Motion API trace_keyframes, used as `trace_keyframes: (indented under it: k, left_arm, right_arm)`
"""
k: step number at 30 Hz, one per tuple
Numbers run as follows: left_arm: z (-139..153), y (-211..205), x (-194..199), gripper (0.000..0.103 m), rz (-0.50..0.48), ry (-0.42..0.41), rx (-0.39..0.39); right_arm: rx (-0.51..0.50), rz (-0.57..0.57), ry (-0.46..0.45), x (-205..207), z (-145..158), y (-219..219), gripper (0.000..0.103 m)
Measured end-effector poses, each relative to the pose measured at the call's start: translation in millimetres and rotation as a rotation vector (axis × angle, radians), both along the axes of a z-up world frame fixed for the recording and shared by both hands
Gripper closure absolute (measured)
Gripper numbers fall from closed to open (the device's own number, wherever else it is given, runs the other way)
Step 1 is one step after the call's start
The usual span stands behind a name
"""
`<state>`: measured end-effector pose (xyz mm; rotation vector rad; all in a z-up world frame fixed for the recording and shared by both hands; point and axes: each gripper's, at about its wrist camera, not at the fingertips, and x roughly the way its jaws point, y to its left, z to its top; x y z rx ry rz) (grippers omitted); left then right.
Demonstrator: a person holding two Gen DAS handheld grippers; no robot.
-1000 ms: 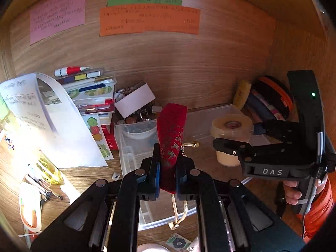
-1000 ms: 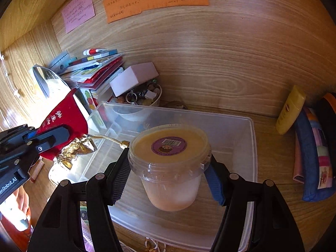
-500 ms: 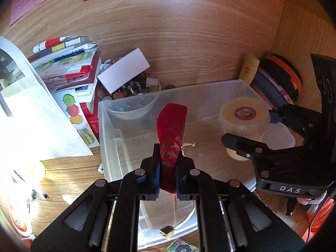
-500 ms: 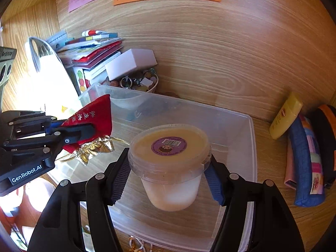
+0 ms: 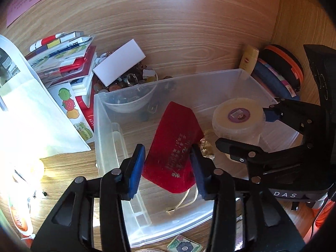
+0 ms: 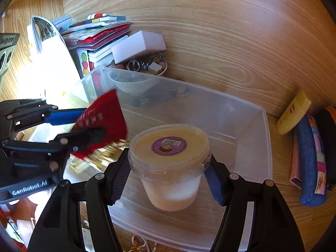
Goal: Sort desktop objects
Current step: 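Lower the pouch into the clear box and open the left tool while the right tool releases the tub there, then grasp the pink round compact with the left tool while the right tool grasps the green spray bottle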
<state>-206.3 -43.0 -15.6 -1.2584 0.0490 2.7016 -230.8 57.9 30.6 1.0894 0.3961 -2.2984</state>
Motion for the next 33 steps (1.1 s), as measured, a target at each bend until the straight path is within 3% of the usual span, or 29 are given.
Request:
trace_keyframes:
  k: [7,15,33]
  left_arm:
    - [8,0,5,0.041,-0.001,0.031,0.019]
    - [22,-3,14,0.03,-0.005,0.084,0.042]
    - [50,-17,45,0.03,0.047,0.196,0.02]
  right_arm:
    - [0.011,-0.004,0.002,1,0,1,0.04]
    - [0.077,-0.011,0.135,16,10,-5,0.022]
    - [0.115,-0.038,0.252,47,34,0,0.02]
